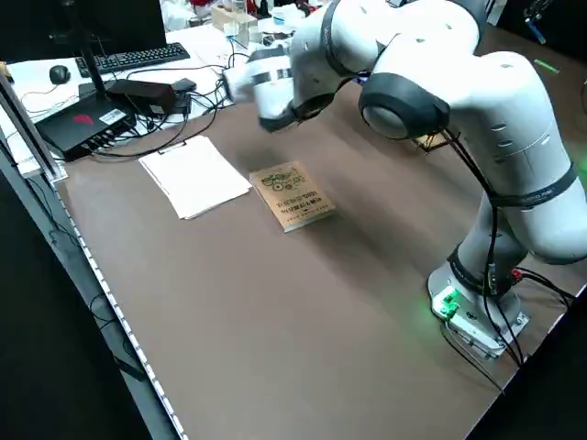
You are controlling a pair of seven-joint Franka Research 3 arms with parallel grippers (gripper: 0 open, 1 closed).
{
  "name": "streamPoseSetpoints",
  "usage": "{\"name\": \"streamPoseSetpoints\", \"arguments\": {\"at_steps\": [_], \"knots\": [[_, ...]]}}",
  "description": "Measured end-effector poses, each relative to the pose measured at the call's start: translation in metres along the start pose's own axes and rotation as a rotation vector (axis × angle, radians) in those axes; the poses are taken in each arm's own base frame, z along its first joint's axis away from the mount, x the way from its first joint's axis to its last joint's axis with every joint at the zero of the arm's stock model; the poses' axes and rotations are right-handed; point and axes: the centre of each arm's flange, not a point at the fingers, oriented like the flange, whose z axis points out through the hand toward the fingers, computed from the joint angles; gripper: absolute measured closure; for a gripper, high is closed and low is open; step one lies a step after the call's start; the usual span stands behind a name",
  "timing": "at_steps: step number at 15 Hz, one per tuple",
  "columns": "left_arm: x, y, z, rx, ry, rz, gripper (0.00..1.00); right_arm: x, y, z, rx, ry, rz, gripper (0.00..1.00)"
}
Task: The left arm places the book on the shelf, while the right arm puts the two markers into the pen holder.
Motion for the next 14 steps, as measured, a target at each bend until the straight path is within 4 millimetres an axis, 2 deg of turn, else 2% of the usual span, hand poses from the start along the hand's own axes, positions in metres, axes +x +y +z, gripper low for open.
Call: {"name": "streamPoseSetpoints", "arguments": {"at_steps": [2,4,7,9,14], "knots": [[-0.002,-0.001,0.042,0.024,0.003,-0.006,0.8,-0.01,0.012,0.015,0.052,0.091,-0.055,0.83],[-0.01,-0.006,0.074,0.034,-0.016,-0.023,0.8,-0.024,0.025,0.032,0.099,0.176,-0.118,0.83],[-0.021,-0.013,0.103,0.057,-0.02,-0.039,0.8,-0.042,0.044,0.054,0.14,0.308,-0.213,0.83],[-0.024,-0.009,0.121,0.069,-0.004,-0.038,0.8,-0.056,0.055,0.068,0.147,0.376,-0.276,0.83],[-0.024,0.0,0.153,0.077,0.024,-0.036,0.8,-0.087,0.071,0.087,0.156,0.442,-0.346,0.82]]}}
